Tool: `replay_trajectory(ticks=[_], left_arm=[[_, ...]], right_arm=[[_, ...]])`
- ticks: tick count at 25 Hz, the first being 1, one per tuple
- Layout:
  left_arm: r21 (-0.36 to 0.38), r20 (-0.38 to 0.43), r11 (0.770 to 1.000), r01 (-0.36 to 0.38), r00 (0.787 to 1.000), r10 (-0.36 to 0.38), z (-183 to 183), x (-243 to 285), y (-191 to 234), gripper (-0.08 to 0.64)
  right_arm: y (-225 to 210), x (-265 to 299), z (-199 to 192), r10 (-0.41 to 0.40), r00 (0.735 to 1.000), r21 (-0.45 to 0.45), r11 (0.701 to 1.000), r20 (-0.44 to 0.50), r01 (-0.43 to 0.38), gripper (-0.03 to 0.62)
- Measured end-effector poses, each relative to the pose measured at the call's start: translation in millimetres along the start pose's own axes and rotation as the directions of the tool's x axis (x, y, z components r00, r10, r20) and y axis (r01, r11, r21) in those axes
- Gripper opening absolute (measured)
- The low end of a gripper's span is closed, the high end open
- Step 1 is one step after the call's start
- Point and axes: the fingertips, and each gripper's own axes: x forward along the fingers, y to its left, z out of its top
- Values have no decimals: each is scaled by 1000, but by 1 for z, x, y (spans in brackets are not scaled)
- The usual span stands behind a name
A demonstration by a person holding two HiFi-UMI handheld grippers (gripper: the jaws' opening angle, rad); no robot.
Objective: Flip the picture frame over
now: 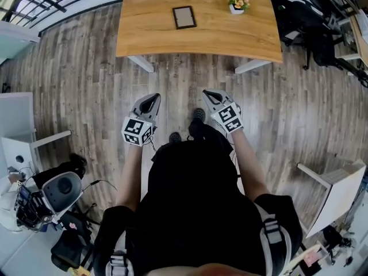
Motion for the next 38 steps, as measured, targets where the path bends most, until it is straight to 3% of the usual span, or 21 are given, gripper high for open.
replay_trajectory(ticks=[11,20,25,38], left_arm=[[20,3,999,-26,1000,26,11,51,-18,21],[36,7,999,-17,1000,17,21,80,-39,22],[15,16,1000,-27,1000,27,22,91,-38,23],[44,16,999,-12,1000,11,32,118,-29,22]], right_arm=[[-38,7,-10,76,997,-58,995,-13,-77,8],[-75,-2,-17,60,998,-26,998,8,-60,8],[-87,-4,-21,67,998,-50,997,-3,-67,8],[-114,0,-13,44,999,-60,997,2,-44,8]])
